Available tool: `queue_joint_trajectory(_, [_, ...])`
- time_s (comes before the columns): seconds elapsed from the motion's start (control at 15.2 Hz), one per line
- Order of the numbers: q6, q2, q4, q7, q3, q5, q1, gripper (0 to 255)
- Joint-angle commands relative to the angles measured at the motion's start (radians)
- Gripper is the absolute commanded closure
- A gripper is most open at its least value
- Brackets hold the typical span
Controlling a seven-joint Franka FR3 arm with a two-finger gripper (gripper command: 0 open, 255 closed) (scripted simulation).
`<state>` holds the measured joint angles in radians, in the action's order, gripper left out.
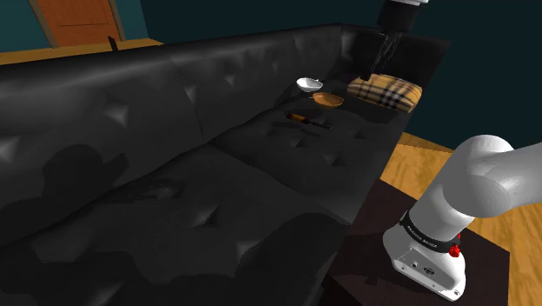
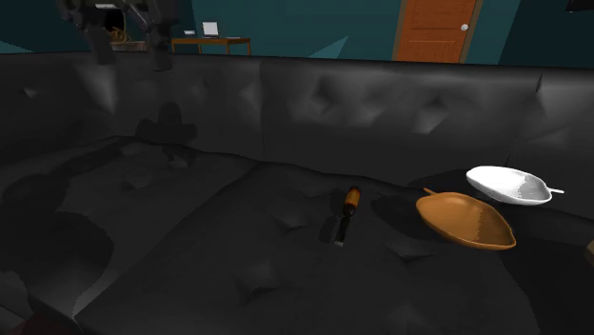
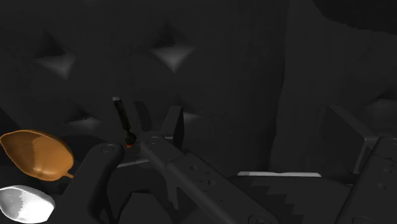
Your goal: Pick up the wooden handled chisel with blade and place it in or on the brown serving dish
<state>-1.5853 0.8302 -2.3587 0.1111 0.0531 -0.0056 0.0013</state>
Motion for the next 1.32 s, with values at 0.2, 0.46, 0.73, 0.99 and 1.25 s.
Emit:
queue_joint_trajectory(0.2, [-0.091, -0.072, -0.026, 0.019, 0.017, -0.025, -0.009, 0])
queue_joint_trajectory(0.46, [-0.210, -0.183, -0.042, 0.041, 0.040, -0.057, -0.020, 0])
queue_joint_trajectory(0.73, [-0.324, -0.310, -0.036, 0.061, 0.063, -0.084, -0.032, 0])
queue_joint_trajectory(0.99, [-0.430, -0.449, -0.009, 0.078, 0.085, -0.107, -0.043, 0])
queue_joint_trajectory(1.25, [-0.523, -0.595, 0.039, 0.094, 0.106, -0.123, -0.054, 0])
